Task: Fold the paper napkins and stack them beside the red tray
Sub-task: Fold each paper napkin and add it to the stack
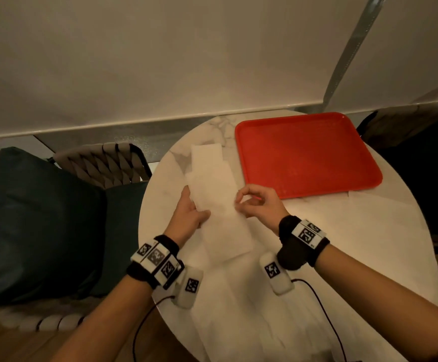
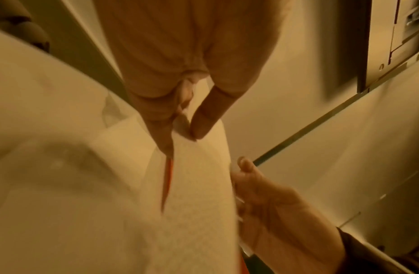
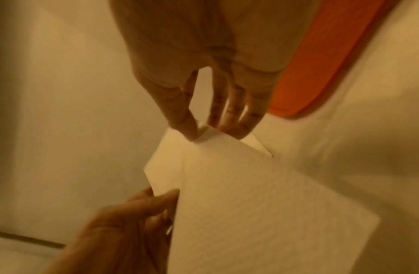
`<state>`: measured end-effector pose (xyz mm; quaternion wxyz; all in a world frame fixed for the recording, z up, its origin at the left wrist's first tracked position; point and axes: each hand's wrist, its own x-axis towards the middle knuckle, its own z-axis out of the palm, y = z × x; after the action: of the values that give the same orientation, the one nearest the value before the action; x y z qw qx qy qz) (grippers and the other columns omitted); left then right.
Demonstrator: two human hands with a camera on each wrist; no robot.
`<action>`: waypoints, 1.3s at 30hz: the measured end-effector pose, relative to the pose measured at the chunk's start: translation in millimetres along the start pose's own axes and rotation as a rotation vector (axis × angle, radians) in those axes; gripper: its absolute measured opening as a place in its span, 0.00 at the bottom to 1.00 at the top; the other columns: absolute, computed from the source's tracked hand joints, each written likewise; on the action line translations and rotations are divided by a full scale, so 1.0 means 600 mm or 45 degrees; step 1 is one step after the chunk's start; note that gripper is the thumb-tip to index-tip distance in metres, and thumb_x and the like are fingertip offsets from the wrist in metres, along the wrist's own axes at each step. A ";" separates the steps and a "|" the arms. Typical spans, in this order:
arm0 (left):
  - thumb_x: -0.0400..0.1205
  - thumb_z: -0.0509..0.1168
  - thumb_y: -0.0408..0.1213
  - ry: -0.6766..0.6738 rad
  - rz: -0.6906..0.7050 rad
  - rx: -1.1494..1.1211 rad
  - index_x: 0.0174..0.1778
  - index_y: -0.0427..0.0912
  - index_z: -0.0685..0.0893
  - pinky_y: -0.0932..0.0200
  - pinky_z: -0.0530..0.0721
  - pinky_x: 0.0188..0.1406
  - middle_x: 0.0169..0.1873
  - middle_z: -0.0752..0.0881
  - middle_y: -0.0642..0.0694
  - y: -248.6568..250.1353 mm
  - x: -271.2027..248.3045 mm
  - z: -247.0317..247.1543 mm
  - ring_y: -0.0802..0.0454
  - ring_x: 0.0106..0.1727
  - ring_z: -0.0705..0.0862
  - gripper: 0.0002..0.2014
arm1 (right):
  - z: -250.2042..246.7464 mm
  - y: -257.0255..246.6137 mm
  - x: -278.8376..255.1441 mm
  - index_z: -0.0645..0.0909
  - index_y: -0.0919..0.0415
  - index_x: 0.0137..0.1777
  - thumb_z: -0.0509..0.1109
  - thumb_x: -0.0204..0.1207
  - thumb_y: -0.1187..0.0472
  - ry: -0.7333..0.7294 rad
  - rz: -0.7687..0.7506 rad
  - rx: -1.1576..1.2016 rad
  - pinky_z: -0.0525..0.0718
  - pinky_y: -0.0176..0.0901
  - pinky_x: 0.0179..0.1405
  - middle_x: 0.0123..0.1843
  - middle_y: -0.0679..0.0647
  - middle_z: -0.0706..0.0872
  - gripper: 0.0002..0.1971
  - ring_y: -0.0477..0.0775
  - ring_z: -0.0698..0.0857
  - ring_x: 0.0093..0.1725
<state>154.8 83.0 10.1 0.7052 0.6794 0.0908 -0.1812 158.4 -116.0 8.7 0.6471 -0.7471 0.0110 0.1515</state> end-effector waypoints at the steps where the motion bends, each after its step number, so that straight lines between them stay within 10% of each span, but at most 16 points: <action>1: 0.78 0.62 0.15 0.002 -0.006 0.021 0.71 0.49 0.65 0.57 0.88 0.42 0.61 0.84 0.38 0.010 0.025 -0.010 0.42 0.57 0.86 0.31 | 0.003 -0.003 0.022 0.84 0.67 0.46 0.73 0.72 0.76 0.005 -0.004 -0.006 0.82 0.39 0.36 0.34 0.43 0.88 0.06 0.44 0.83 0.30; 8: 0.73 0.74 0.24 0.131 0.171 0.336 0.71 0.61 0.61 0.52 0.89 0.42 0.46 0.86 0.40 0.040 0.188 -0.067 0.47 0.46 0.88 0.41 | 0.013 0.012 0.200 0.87 0.58 0.57 0.76 0.68 0.74 0.188 0.080 -0.162 0.87 0.46 0.38 0.25 0.47 0.86 0.18 0.50 0.85 0.27; 13: 0.71 0.77 0.32 0.251 0.202 0.760 0.55 0.50 0.85 0.60 0.81 0.43 0.44 0.83 0.43 -0.007 0.277 -0.079 0.56 0.35 0.77 0.19 | 0.011 0.045 0.284 0.84 0.50 0.64 0.77 0.68 0.70 0.181 0.113 -0.473 0.86 0.36 0.42 0.46 0.56 0.89 0.25 0.48 0.85 0.35; 17: 0.69 0.79 0.34 0.304 0.206 0.791 0.58 0.44 0.87 0.61 0.80 0.45 0.50 0.85 0.44 -0.040 0.306 -0.079 0.59 0.33 0.75 0.21 | 0.019 0.069 0.318 0.82 0.56 0.67 0.74 0.70 0.72 0.171 0.043 -0.629 0.74 0.18 0.33 0.63 0.49 0.80 0.25 0.41 0.79 0.36; 22: 0.70 0.78 0.31 0.281 0.248 0.865 0.60 0.39 0.85 0.57 0.83 0.49 0.52 0.79 0.47 -0.055 0.323 -0.074 0.53 0.35 0.77 0.21 | 0.028 0.089 0.341 0.81 0.63 0.68 0.71 0.70 0.74 0.107 0.034 -0.801 0.77 0.37 0.58 0.64 0.57 0.77 0.25 0.52 0.78 0.51; 28: 0.76 0.73 0.37 0.251 0.139 1.117 0.68 0.42 0.82 0.53 0.79 0.62 0.60 0.74 0.40 -0.059 0.324 -0.068 0.43 0.55 0.81 0.22 | 0.034 0.089 0.333 0.74 0.59 0.75 0.71 0.73 0.68 0.069 0.137 -0.892 0.74 0.39 0.63 0.60 0.57 0.69 0.29 0.57 0.76 0.58; 35: 0.78 0.71 0.40 0.262 0.176 1.164 0.67 0.46 0.79 0.53 0.80 0.59 0.64 0.70 0.39 -0.030 0.244 -0.033 0.41 0.52 0.81 0.20 | -0.057 0.022 0.212 0.79 0.53 0.68 0.74 0.74 0.58 0.051 0.038 -0.908 0.71 0.38 0.51 0.54 0.52 0.72 0.22 0.51 0.75 0.52; 39: 0.80 0.68 0.41 -0.010 0.222 1.231 0.59 0.43 0.83 0.50 0.81 0.56 0.56 0.76 0.44 -0.033 0.151 0.033 0.46 0.49 0.82 0.13 | -0.147 0.008 0.097 0.83 0.52 0.62 0.75 0.73 0.55 0.144 0.114 -0.957 0.72 0.40 0.53 0.54 0.52 0.82 0.17 0.57 0.81 0.59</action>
<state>228.2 50.9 -40.7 0.3220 0.9333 -0.0635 -0.1455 231.4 -191.7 0.3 0.3191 -0.9382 0.0232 0.1315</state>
